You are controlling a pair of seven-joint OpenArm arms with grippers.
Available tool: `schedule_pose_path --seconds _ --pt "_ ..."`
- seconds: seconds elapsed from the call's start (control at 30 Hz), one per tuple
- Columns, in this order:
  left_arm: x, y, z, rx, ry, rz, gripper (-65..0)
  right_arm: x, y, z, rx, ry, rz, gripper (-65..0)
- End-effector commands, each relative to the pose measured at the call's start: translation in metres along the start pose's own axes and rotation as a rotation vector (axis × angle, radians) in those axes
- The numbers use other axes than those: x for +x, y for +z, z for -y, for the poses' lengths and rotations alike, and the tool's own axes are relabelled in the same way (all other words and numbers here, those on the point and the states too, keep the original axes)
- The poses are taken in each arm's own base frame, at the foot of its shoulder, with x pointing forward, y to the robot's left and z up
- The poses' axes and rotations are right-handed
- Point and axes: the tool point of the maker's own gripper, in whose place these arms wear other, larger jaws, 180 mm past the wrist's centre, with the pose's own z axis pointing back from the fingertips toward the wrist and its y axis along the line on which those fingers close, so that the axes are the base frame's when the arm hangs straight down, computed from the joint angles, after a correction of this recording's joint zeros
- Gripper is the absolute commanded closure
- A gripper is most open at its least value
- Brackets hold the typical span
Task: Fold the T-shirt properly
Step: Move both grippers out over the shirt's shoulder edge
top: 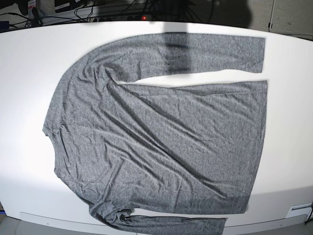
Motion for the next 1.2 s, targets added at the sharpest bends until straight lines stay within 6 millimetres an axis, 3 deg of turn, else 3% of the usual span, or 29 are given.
schedule_pose_path --seconds 0.0,0.23,0.6,0.93,1.17 --pt "0.001 0.008 0.004 -0.011 0.004 0.006 -1.9 0.013 0.004 0.001 0.000 0.005 0.042 -21.9" --pt "0.029 0.014 0.014 -0.031 -0.028 0.061 -1.9 0.067 0.013 0.025 -0.068 0.060 0.174 -21.9" --pt "0.069 0.021 0.029 -0.059 -0.078 0.118 -1.9 0.123 0.038 0.085 -0.260 0.025 0.341 -21.9" --pt "0.121 0.040 -0.003 0.068 -0.125 0.252 -1.9 0.159 0.038 0.108 -0.296 -0.039 0.478 -21.9" --pt "0.153 0.042 -0.004 0.078 -0.154 0.352 -1.9 0.197 0.037 0.125 -0.326 -0.023 0.595 -21.9"
